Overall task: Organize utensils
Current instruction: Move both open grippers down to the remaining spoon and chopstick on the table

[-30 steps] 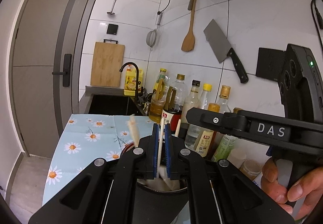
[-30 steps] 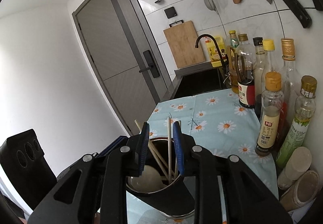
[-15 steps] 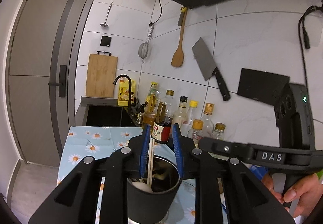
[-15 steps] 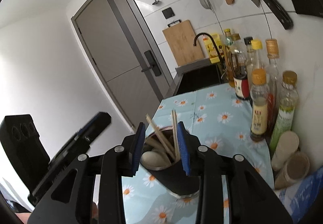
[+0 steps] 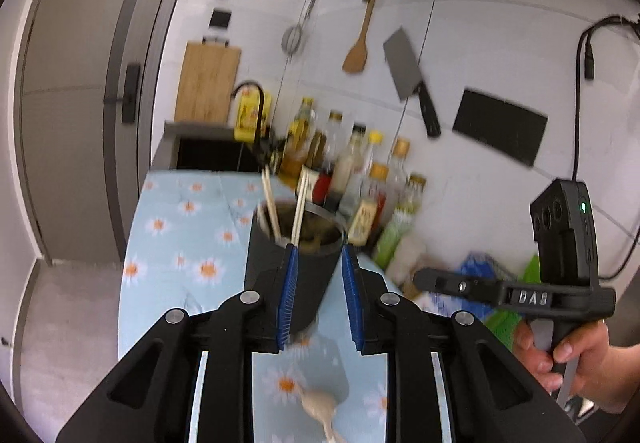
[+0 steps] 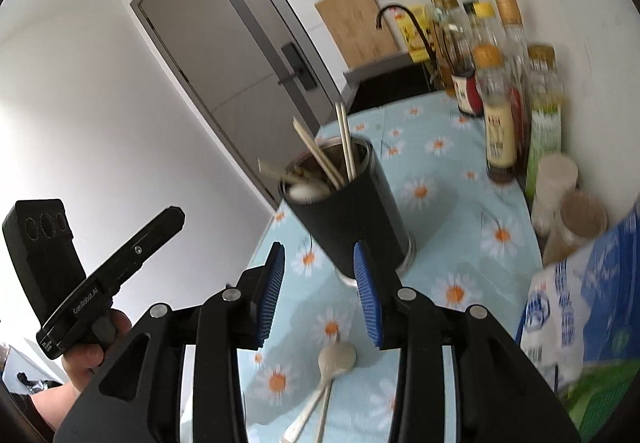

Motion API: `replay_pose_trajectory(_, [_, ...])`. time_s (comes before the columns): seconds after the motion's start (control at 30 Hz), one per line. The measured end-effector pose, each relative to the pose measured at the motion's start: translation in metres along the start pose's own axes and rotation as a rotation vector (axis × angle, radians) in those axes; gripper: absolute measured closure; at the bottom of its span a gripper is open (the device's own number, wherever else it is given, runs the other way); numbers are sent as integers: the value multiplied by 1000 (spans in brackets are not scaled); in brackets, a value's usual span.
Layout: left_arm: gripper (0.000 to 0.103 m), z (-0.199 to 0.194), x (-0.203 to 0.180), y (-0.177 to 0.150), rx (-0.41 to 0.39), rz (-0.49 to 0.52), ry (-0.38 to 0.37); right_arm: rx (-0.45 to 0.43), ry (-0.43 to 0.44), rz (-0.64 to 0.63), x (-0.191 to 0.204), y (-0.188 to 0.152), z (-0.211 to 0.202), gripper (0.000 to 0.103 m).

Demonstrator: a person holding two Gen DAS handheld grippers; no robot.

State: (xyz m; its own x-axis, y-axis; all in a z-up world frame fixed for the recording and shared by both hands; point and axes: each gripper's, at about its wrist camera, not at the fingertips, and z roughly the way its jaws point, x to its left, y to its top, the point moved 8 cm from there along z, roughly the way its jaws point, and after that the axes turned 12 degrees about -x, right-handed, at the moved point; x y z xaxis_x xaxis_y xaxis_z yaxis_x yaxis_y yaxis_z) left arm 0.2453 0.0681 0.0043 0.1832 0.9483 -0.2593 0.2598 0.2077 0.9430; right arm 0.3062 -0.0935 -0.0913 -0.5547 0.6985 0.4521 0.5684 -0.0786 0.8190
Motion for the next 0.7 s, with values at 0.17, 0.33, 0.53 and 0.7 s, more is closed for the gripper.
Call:
replay_pose_trajectory(0.17, [81, -2, -5, -39, 116, -5, -16, 67, -6, 23, -9, -25, -1, 66])
replay_pose_trajectory(0.33, [81, 4, -9, -79, 243, -38, -49, 115, -5, 47, -18, -46, -3, 66])
replay_pose_trajectory(0.53, [81, 16, -5, -128, 398, -90, -50, 174, 13, 75, -26, -69, -6, 65])
replay_pose_trajectory(0.7, [81, 28, 2, -166, 536, -210, -60, 211, 16, 101, -35, -85, -10, 64])
